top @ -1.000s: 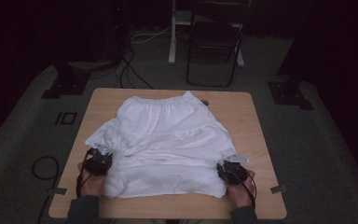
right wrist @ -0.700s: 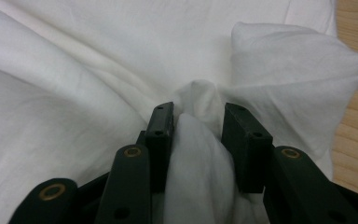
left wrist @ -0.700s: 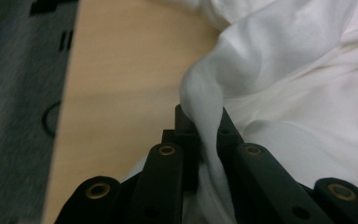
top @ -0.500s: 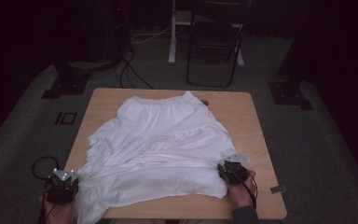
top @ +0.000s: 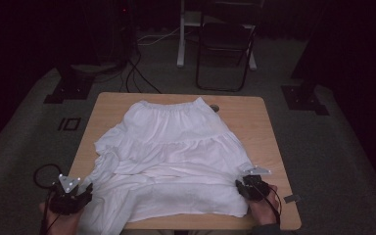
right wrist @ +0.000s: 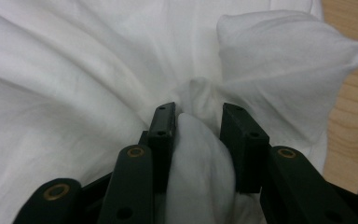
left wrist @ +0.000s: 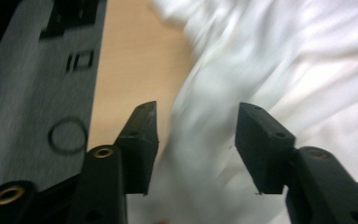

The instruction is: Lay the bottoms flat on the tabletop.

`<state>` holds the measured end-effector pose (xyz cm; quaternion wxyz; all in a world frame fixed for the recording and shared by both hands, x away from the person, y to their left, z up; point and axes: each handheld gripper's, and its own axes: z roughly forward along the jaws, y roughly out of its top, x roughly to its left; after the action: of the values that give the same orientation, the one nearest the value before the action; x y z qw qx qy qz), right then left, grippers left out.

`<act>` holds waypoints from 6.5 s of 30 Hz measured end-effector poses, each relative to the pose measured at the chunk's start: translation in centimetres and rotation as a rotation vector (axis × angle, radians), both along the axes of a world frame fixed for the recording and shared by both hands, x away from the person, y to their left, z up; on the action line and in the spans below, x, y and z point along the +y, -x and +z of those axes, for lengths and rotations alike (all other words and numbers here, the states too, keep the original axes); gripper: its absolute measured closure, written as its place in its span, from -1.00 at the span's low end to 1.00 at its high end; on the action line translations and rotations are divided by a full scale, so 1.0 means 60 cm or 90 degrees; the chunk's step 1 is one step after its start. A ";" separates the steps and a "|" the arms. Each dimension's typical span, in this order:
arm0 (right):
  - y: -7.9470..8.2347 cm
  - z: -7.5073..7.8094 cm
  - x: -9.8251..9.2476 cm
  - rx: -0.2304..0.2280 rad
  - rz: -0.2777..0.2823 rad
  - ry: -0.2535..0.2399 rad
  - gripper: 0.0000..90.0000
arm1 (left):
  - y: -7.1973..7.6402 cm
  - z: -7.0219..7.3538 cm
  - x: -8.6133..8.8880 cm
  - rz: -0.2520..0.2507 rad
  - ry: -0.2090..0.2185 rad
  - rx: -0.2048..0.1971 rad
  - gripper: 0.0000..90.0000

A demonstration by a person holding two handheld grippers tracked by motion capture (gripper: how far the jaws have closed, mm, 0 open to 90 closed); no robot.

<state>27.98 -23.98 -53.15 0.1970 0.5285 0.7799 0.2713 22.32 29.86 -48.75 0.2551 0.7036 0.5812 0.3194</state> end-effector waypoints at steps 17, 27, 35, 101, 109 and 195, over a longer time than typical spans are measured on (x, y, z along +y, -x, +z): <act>-0.069 0.047 -0.025 -0.094 -0.021 0.006 -0.04 | -0.135 -0.046 -0.052 -0.022 -0.039 0.064 0.07; -0.065 0.002 -0.034 -0.011 -0.037 0.053 0.47 | -0.111 -0.044 0.005 0.046 -0.022 0.065 0.85; 0.000 0.011 -0.074 0.003 -0.075 0.080 0.74 | -0.075 -0.053 0.079 0.143 0.008 0.071 0.78; 0.071 0.037 -0.094 -0.032 -0.064 0.018 0.33 | -0.034 -0.051 -0.175 -0.191 0.087 0.020 0.16; -0.019 0.042 -0.065 -0.042 -0.046 0.019 0.11 | -0.091 -0.035 -0.169 -0.154 0.091 -0.008 0.04; -0.208 -0.021 -0.014 -0.086 -0.039 0.007 0.11 | -0.266 -0.100 -0.132 -0.052 0.084 0.008 0.04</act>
<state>40.49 -24.84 -54.40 0.2602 0.5313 0.7500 0.2960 38.30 21.93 -54.74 0.3102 0.7101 0.5736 0.2656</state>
